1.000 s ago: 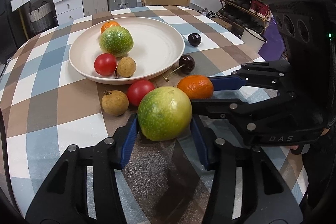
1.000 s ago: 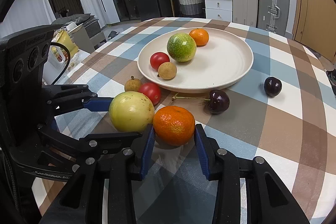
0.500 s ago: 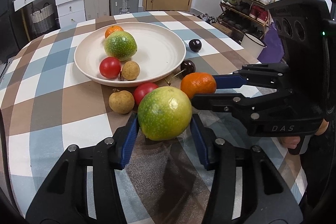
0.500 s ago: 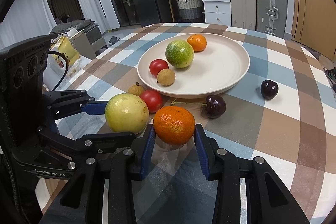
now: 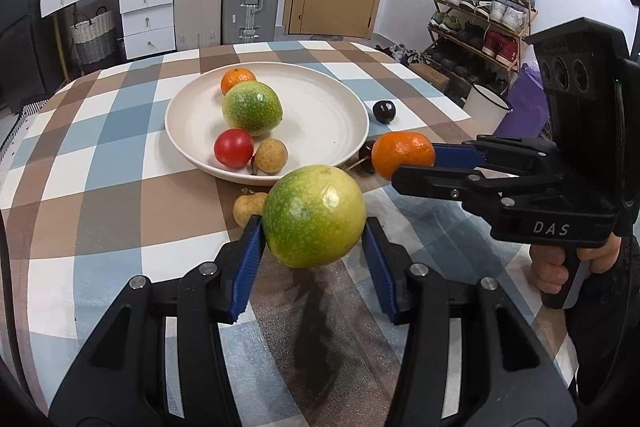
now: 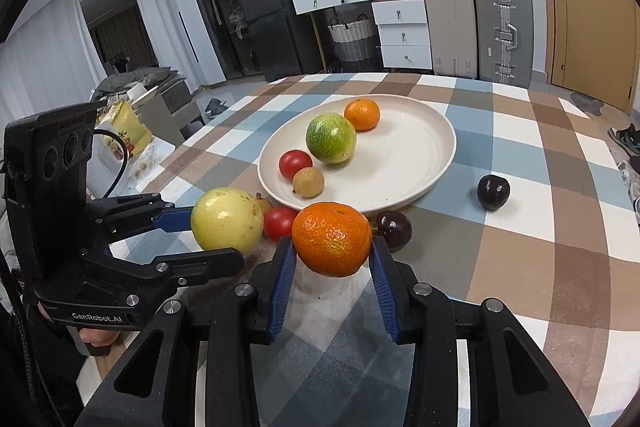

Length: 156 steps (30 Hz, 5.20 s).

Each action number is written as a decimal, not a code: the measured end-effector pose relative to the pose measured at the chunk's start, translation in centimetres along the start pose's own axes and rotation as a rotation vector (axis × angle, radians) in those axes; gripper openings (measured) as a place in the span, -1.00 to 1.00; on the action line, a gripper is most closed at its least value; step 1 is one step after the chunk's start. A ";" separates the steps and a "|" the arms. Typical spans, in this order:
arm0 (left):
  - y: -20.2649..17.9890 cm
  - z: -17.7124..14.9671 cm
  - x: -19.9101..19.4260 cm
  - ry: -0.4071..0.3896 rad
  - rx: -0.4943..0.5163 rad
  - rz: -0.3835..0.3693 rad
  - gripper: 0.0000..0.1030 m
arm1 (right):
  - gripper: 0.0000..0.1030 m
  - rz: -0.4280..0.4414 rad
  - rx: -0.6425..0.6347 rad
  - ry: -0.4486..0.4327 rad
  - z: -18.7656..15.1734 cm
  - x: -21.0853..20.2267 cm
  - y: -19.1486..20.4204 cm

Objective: Organize fruits
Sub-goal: 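Lift and carry the green-yellow fruit with the left tool while the right tool carries the mandarin over the plate, then open the right tool to set the mandarin on the plate while the left tool releases the green-yellow fruit there, then withdraw both open tools from the plate toward the remaining loose fruits, then close the left tool on the small brown fruit while the right tool grasps the dark purple plum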

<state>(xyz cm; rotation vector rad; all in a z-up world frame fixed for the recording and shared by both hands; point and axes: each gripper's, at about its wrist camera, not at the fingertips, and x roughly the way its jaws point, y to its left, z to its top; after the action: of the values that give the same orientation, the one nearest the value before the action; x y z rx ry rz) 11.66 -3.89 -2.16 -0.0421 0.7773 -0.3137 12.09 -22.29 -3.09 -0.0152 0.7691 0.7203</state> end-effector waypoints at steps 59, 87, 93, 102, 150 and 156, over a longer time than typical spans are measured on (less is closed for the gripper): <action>5.3 7.4 2.8 -0.062 -0.062 0.145 -0.09 | -0.25 -0.154 0.134 -0.038 5.2 4.6 -3.8; 3.2 7.0 3.3 -0.075 -0.026 0.165 -0.01 | 0.19 -0.200 0.174 -0.097 4.5 1.3 -5.4; 3.3 6.9 2.6 -0.076 -0.029 0.186 0.81 | 0.43 -0.206 0.175 -0.107 4.3 0.8 -5.5; 5.2 5.0 -1.0 -0.102 -0.108 0.185 0.99 | 0.65 -0.209 0.201 -0.124 3.1 -0.9 -6.1; 5.5 1.3 3.5 0.085 -0.140 0.176 0.62 | 0.59 -0.178 0.011 0.135 0.9 4.2 -2.6; 5.4 1.3 4.0 0.098 -0.140 0.159 0.52 | 0.44 -0.165 -0.002 0.145 1.2 4.8 -2.4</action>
<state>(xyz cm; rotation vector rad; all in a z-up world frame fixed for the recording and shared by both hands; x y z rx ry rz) 16.64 -0.05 -4.72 -0.0965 0.8936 -0.1113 16.66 -21.00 -5.80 -0.1324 0.8943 0.5670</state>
